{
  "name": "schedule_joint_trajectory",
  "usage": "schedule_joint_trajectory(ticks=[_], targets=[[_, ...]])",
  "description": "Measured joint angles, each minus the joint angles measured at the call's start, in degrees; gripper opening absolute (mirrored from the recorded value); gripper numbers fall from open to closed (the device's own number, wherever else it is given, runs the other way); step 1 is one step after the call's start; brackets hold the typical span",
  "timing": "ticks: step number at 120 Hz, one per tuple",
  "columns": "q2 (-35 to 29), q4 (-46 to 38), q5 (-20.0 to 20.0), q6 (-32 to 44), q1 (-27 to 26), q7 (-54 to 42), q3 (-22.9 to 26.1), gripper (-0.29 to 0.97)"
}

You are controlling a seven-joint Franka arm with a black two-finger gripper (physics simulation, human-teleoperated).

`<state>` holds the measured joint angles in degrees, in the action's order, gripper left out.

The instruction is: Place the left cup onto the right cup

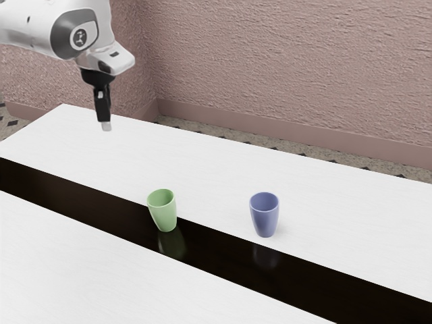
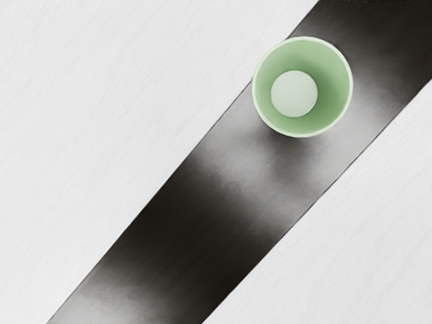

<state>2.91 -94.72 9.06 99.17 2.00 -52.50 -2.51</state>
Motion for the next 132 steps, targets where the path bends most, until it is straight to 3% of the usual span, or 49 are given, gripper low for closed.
schedule_joint_trajectory(ticks=[41, 132], targets=[[3.31, -0.85, -2.49, 1.53, 0.22, -0.53, -0.13, 0.68], [9.54, -6.97, -2.14, 13.43, -2.75, -1.38, -0.04, 0.68]])
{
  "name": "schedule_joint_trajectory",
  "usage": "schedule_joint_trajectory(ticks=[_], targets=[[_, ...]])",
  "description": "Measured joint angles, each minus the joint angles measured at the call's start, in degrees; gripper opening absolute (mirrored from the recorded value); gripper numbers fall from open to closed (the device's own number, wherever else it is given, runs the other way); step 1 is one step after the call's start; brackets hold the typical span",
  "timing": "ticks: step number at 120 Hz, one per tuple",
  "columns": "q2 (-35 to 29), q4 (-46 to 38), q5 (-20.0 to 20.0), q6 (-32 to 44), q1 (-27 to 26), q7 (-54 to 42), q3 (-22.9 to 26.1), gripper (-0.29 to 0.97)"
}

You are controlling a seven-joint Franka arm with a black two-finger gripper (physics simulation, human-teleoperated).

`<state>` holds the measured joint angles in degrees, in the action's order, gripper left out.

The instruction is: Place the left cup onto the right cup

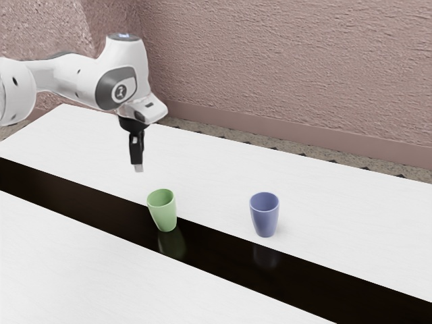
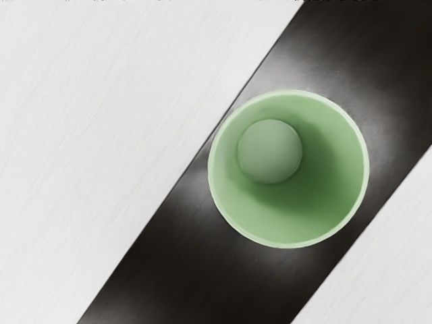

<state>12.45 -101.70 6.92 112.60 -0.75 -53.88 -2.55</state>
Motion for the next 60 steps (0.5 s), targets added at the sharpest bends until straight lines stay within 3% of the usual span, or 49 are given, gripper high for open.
schedule_joint_trajectory(ticks=[60], targets=[[4.55, -1.75, 0.14, 6.17, -0.48, -0.18, 0.00, 0.68]])
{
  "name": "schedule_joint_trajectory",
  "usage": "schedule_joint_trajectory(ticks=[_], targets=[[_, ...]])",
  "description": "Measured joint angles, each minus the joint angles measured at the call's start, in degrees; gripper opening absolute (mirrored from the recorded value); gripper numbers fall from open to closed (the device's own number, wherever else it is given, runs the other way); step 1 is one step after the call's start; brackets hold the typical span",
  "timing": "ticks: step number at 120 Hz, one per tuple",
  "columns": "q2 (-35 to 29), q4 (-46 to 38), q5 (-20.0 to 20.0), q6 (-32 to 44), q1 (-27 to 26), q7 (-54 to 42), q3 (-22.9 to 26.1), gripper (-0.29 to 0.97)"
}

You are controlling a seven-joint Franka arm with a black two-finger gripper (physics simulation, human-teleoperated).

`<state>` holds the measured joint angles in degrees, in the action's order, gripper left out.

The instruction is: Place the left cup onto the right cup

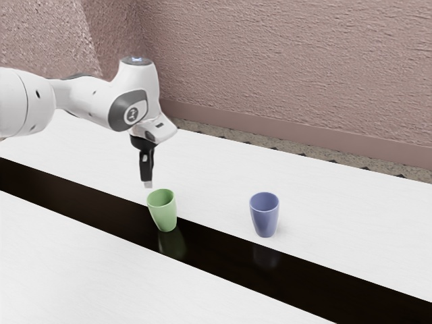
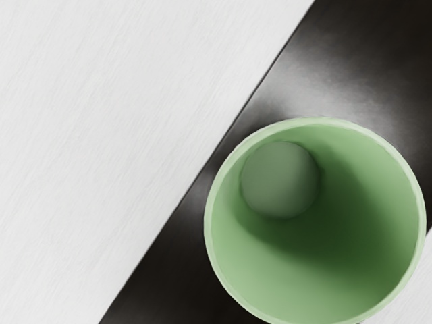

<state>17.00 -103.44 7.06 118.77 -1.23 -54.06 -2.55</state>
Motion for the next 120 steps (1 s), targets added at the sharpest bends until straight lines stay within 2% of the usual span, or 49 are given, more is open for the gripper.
schedule_joint_trajectory(ticks=[77, 105, 120], targets=[[4.72, -0.47, -0.02, 5.00, -0.06, -0.24, 0.08, 0.67], [5.71, -0.47, -0.03, 6.63, -0.65, -0.27, 0.21, 0.56], [5.86, -0.47, -0.07, 7.08, -0.84, -0.28, 0.26, 0.43]])
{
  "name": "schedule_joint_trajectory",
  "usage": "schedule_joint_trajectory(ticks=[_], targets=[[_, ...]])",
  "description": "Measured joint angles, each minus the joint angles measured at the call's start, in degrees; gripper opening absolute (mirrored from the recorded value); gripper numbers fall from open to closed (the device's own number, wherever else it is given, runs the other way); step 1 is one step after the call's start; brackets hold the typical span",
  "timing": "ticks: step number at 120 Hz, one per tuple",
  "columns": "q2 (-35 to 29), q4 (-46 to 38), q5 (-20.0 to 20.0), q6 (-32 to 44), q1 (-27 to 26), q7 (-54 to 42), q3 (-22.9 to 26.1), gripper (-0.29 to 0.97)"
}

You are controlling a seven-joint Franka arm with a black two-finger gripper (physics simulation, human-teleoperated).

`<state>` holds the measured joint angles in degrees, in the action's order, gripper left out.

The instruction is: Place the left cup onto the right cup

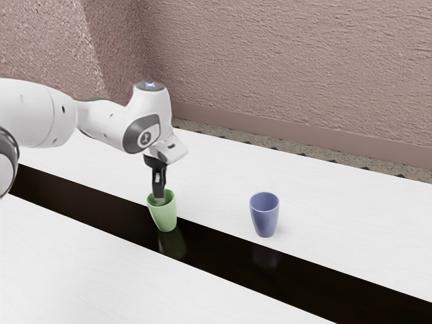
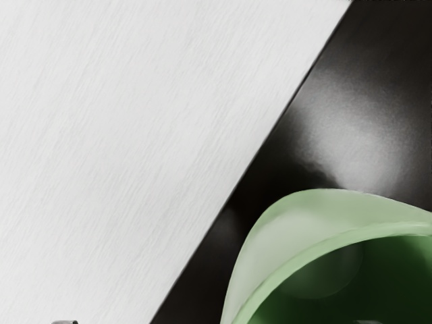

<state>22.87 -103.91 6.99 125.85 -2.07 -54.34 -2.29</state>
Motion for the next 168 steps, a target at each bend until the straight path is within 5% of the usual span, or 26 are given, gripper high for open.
schedule_joint_trajectory(ticks=[22, 48, 168], targets=[[-0.05, -0.59, -0.12, 0.82, -0.04, -0.01, 0.00, 0.12], [-0.14, -1.13, -0.43, 2.44, -0.45, 0.04, 0.09, -0.03], [-9.50, -1.58, -0.42, 0.17, -2.56, 1.72, 0.18, -0.11]])
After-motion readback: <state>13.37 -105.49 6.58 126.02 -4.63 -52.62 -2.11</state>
